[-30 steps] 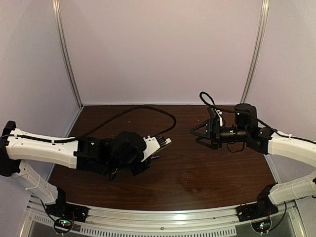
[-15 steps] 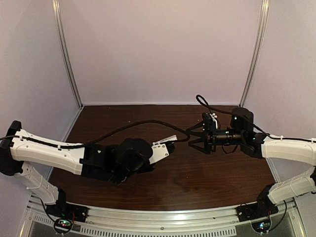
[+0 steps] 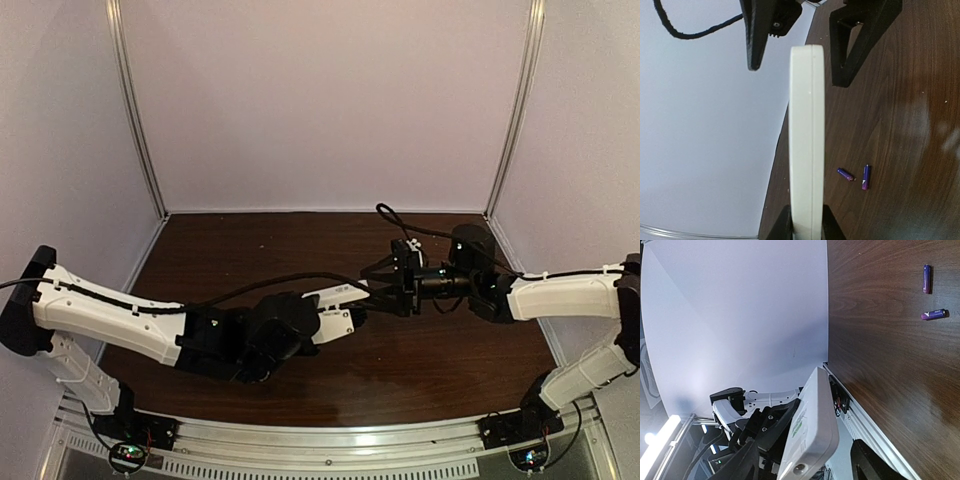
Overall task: Load the batteries into the remote control
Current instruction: Pass from the left arm to the right, then pass from the right arm to the left, then pass from the left arm to the right, then remove the battery cover from the remote control.
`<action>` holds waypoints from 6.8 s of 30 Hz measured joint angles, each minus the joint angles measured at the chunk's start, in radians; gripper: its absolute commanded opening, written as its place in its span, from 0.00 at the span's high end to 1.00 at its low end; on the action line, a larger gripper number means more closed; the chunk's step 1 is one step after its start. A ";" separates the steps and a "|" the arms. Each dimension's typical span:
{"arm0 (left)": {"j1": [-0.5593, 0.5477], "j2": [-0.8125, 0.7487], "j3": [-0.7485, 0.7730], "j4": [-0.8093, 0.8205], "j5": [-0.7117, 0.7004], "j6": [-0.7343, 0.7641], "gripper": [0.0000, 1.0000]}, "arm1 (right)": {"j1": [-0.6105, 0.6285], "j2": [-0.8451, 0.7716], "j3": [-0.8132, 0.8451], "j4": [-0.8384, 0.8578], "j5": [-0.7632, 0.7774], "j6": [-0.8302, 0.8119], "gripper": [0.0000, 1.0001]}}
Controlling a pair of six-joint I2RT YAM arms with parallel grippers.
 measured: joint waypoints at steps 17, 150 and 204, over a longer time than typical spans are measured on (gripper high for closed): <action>-0.023 0.045 -0.026 0.113 -0.085 0.145 1.00 | 0.055 0.070 -0.002 0.104 -0.006 0.167 0.88; 0.499 -0.019 -0.151 0.644 1.415 -1.434 0.42 | 0.054 -0.289 0.136 -0.284 0.327 -0.561 1.00; 0.466 0.187 -0.007 0.733 1.360 -1.635 0.57 | 0.060 -0.311 0.113 -0.369 0.495 -0.631 1.00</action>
